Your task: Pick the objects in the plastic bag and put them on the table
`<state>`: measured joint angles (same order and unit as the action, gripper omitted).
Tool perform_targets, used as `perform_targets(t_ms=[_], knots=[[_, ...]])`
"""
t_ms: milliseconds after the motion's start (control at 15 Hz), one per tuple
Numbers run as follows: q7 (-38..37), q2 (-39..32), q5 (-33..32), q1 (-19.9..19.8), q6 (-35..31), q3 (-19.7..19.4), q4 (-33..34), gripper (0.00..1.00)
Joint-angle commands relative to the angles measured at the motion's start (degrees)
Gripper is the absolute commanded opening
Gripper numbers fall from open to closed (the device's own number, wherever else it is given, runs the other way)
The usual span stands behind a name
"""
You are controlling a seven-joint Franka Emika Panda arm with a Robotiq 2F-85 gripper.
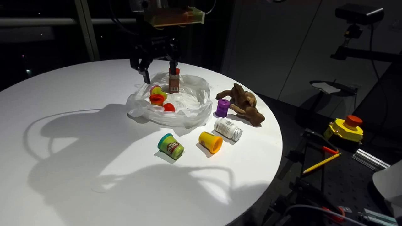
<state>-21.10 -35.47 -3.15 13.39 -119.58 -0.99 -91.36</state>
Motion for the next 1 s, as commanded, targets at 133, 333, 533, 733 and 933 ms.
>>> perform_targets(t_ms=[133,333,533,733,933], knots=[[1.40,-0.12,0.12,-1.08,0.17,1.33,0.01,1.00],[1.68,-0.11,0.13,-1.12,0.17,1.40,0.01,1.00],[1.54,-1.18,-0.30,-0.88,-0.76,1.28,0.18,1.00],[2.03,-2.57,-0.45,-0.82,-1.41,1.34,0.37,1.00],[0.81,-3.90,-1.28,-0.08,-4.44,0.82,0.44,1.00]])
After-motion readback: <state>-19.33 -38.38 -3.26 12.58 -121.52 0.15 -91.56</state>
